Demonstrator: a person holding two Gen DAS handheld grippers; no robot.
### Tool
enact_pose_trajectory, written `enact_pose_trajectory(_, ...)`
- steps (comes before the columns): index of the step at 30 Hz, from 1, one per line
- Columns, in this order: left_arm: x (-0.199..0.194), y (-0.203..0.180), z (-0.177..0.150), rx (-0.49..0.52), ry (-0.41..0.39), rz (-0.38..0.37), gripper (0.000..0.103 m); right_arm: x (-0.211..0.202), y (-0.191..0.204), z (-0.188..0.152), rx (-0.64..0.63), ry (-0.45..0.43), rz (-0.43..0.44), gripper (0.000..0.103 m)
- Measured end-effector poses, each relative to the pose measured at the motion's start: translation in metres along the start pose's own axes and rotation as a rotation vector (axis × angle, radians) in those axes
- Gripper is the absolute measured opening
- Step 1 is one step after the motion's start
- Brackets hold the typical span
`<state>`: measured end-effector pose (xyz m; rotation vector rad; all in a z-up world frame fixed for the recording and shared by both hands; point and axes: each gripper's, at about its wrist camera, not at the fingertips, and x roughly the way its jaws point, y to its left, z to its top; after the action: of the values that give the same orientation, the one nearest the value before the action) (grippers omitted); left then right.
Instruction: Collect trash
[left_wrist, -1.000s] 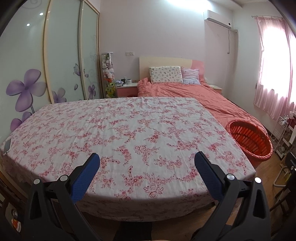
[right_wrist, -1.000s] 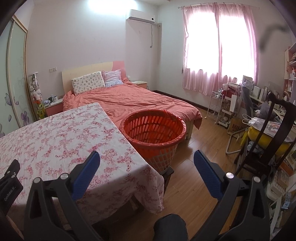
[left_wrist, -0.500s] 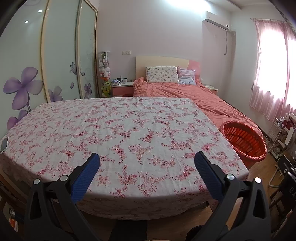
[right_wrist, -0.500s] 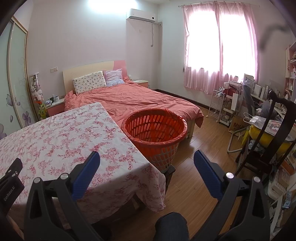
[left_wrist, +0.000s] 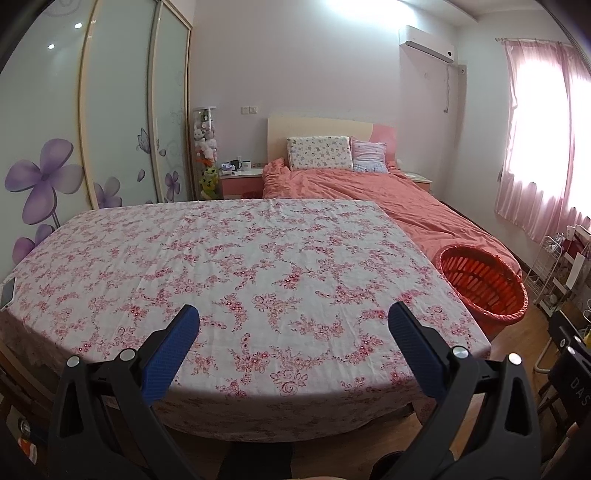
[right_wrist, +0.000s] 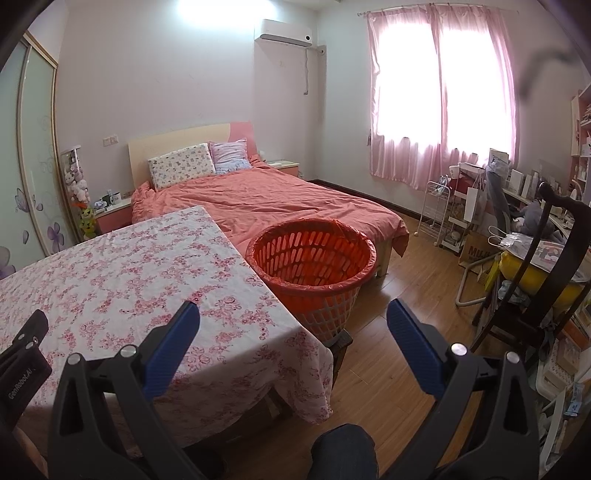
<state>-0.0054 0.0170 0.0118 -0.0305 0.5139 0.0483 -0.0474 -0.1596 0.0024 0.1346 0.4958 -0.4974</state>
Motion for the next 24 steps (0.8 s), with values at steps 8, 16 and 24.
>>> enact_pose_trajectory(8,-0.0012,-0.0012,0.0007,0.004,-0.002,0.001,0.101,-0.0003,0.0004,0.0006,-0.001,-0.001,0.001,0.099)
enact_pose_trajectory(16,-0.0014,-0.0013,0.0004,0.003,-0.001,0.001,0.101,-0.0004,0.0005,0.0005,-0.001,-0.002,0.000,0.099)
enact_pose_trajectory(24,-0.0013,-0.0012,0.0005,0.004,-0.001,0.000,0.101,-0.0003,0.0001,0.0005,-0.001,-0.002,0.001,0.099)
